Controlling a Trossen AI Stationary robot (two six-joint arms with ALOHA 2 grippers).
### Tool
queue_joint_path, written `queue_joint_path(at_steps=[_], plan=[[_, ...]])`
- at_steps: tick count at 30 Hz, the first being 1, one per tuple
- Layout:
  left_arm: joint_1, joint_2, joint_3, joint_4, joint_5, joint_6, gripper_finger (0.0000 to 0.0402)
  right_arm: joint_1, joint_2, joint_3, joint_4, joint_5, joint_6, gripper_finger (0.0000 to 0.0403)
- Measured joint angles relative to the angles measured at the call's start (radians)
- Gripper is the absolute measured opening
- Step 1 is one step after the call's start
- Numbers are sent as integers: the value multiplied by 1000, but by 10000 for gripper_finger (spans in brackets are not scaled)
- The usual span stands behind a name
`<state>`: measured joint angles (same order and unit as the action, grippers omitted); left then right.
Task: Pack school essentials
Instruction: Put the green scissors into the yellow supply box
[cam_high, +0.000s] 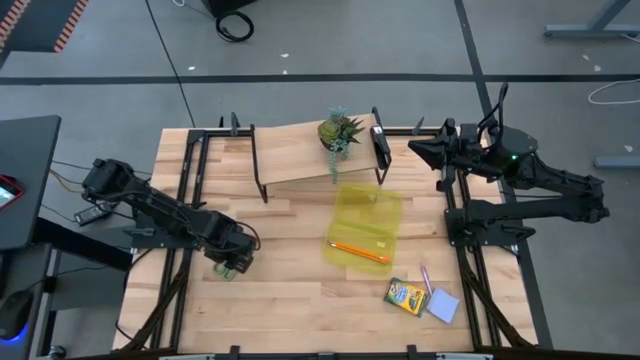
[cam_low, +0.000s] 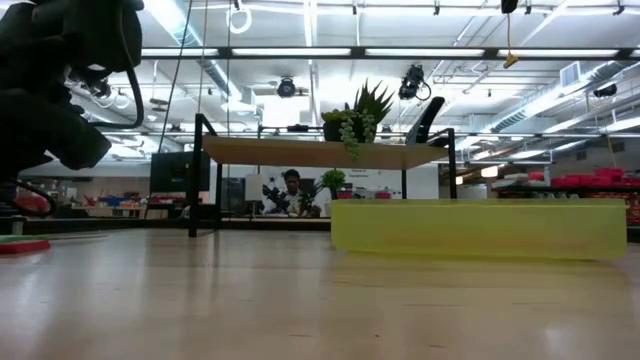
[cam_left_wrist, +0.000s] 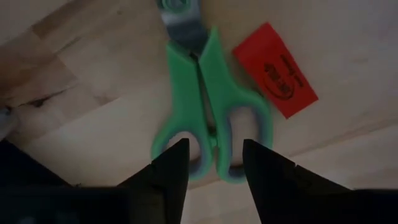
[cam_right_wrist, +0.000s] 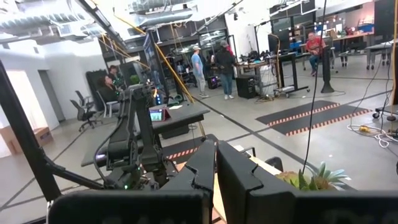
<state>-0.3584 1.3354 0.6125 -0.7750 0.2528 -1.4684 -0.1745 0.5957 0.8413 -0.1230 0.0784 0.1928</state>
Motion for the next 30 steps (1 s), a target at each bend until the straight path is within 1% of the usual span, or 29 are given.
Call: queue_joint_path(at_steps=[3, 7, 12, 19, 30], plan=[[0, 0, -13, 22, -12, -20, 149, 0, 0, 0, 11, 0, -2, 23], [-11, -2, -33, 60, 7, -48, 143, 0, 0, 0, 29, 0, -2, 23], [-40, -2, -33, 47, 17, -107, 144, 0, 0, 0, 32, 0, -3, 23], [-51, -1, 24, 35, -8, -148, 148, 0, 0, 0, 30, 0, -3, 23], [-115, 0, 27, -5, 5, -278, 140, 0, 2, 0, 29, 3, -10, 23]])
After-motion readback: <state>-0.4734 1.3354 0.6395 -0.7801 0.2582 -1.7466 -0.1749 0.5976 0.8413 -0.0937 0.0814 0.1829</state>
